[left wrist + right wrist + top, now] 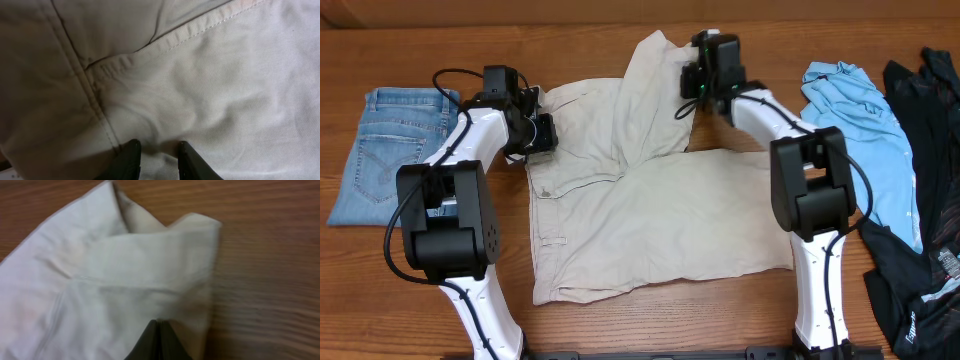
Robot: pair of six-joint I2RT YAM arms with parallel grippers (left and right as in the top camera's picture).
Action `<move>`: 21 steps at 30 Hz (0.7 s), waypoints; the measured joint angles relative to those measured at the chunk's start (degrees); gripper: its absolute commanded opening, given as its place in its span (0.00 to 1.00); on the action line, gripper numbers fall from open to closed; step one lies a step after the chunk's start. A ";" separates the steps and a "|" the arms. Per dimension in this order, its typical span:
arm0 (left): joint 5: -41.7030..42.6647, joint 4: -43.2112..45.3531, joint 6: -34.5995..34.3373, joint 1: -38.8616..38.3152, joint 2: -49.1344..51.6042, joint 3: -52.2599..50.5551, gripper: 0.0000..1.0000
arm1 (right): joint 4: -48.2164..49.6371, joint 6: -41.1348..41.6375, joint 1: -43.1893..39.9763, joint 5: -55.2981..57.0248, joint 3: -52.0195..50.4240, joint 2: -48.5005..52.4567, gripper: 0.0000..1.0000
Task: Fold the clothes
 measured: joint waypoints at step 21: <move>0.02 0.00 0.00 0.00 0.00 0.00 0.29 | 6.16 4.44 3.91 -1.49 5.77 2.16 0.64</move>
